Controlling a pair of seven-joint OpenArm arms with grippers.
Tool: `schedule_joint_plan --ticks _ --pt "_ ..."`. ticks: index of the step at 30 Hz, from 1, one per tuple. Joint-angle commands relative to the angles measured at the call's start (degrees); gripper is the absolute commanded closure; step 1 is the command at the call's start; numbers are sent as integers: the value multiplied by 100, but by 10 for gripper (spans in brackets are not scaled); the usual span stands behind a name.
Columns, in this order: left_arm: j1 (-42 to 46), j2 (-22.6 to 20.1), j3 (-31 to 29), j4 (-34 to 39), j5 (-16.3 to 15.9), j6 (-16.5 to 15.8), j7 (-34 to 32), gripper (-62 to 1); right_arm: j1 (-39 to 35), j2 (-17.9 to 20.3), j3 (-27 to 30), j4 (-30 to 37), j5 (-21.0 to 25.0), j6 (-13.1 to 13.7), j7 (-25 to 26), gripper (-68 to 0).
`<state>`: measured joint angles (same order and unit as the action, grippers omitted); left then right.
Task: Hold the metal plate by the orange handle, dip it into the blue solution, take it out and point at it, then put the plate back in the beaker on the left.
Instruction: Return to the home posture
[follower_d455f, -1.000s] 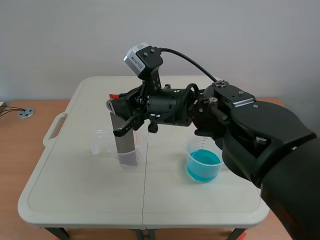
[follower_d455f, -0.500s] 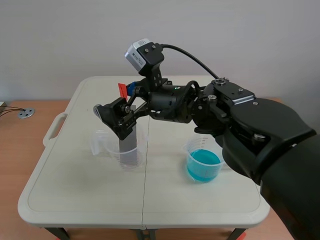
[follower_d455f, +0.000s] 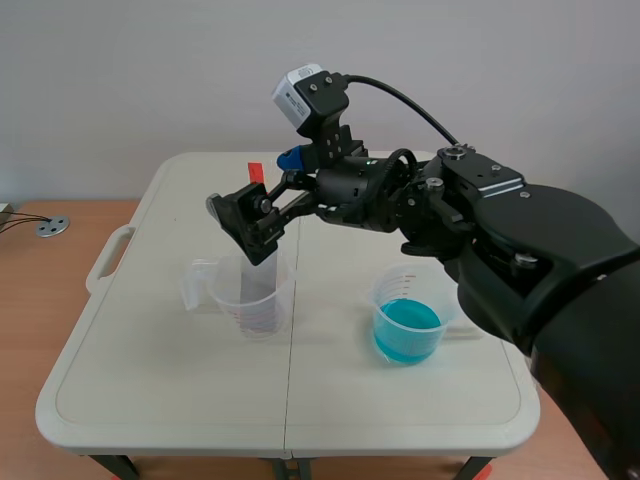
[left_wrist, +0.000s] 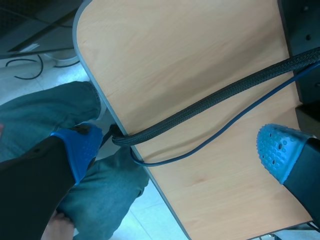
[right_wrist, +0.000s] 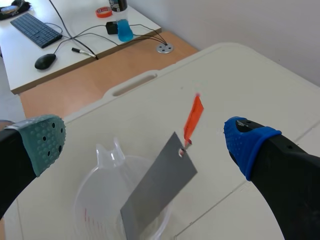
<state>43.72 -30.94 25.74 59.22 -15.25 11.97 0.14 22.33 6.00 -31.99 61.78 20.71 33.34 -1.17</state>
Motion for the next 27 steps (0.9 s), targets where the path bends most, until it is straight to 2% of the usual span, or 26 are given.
schedule_joint_plan --ticks 1,6,12,19,23,27 --pt "17 -46 7 35 -17 4 -105 -623 133 192 59 260 48 -39 90 -663" --pt "24 -188 -13 35 46 17 9 -623 -68 588 63 717 166 -103 90 -663" --pt "24 -826 -479 35 -625 61 122 -623 -730 992 380 1655 284 -146 81 -663" --pt "24 -1707 -1720 35 -1530 256 94 -623 -1792 1394 994 2918 258 -254 2 -663" --pt "24 -2061 -2583 35 -1827 308 -96 -623 -2376 1665 1263 3477 238 -365 7 -663" --pt "22 -2175 -3414 109 -2052 332 -590 -623 -2918 1932 1526 3880 238 -402 59 -663"
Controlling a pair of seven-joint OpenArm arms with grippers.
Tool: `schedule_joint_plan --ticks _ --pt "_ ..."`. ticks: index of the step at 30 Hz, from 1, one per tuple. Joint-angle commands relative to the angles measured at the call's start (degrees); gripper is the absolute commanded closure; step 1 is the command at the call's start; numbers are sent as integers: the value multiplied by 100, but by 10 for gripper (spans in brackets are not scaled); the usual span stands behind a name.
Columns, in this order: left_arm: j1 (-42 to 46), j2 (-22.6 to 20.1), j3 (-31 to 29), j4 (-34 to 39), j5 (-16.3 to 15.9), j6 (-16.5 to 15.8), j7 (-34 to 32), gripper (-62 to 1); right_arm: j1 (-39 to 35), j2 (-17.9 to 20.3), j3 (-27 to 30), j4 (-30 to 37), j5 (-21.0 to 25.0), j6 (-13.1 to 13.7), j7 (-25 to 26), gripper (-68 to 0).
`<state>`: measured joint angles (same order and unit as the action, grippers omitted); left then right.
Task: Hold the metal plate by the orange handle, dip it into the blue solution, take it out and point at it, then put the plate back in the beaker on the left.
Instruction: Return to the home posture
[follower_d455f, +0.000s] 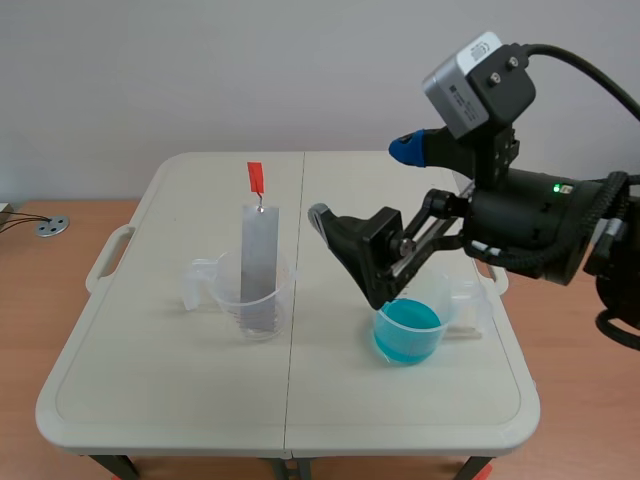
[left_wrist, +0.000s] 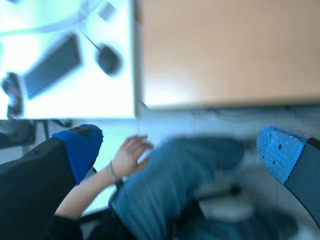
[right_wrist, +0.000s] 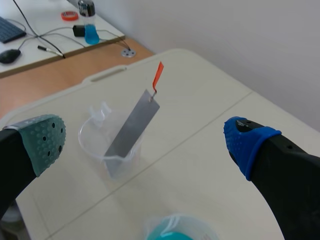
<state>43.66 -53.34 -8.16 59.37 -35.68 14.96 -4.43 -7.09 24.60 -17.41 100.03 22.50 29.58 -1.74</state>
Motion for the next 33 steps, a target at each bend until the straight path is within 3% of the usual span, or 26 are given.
schedule_joint_plan --ticks 1,8,13,22,27,33 --pt "28 76 -190 155 -55 31 -315 -623 -109 129 140 133 59 -28 170 -663" --pt "28 234 -507 992 -103 -175 -1355 -623 -1054 448 780 564 11 -72 673 -663" --pt "28 870 -505 1858 26 -446 -1897 -623 -1690 584 1274 859 -55 -70 957 -663" --pt "31 2302 -442 2927 1440 -1320 -2282 -623 -2627 798 1888 981 -157 -114 1563 -663" --pt "44 2750 -74 3233 2332 -1434 -2328 -623 -3040 857 2129 984 -162 -133 1867 -663" --pt "46 2931 553 3300 2981 -1429 -2487 -623 -3364 857 2286 984 -308 -136 2120 -663"
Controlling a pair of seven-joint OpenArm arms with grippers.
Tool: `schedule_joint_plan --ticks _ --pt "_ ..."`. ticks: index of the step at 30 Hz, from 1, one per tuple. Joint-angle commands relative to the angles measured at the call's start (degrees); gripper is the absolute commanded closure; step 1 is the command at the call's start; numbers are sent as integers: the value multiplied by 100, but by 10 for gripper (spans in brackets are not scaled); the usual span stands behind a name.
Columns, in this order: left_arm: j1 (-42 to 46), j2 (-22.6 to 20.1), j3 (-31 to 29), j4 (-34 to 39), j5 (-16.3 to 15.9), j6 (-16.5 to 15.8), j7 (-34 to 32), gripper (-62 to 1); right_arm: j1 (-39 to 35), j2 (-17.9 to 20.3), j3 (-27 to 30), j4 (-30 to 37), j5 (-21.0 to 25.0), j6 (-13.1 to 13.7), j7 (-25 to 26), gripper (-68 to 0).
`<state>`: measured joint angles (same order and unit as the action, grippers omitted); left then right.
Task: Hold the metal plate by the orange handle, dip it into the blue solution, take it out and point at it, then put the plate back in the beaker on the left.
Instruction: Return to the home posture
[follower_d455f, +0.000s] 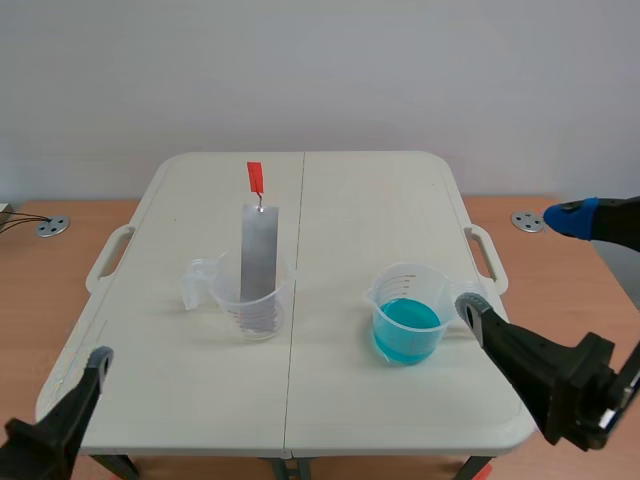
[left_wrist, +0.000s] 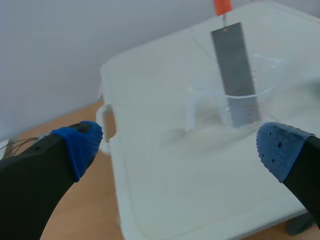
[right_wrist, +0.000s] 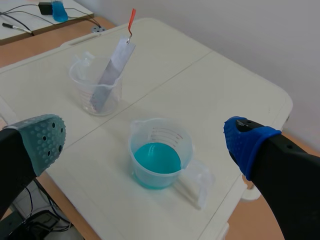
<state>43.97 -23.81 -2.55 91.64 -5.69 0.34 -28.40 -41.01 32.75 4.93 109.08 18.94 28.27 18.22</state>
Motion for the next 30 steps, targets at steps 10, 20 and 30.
schedule_joint_plan --ticks 10,20,30 --pt "13 -2 330 74 -2 31 -566 -623 -26 39 81 79 -57 -7 125 -663" --pt "13 -2 330 313 -2 31 -634 -623 -24 37 81 79 -59 -4 118 -663" --pt "13 -4 328 968 -2 33 -282 -623 -9 37 81 79 -59 -2 -52 -663"
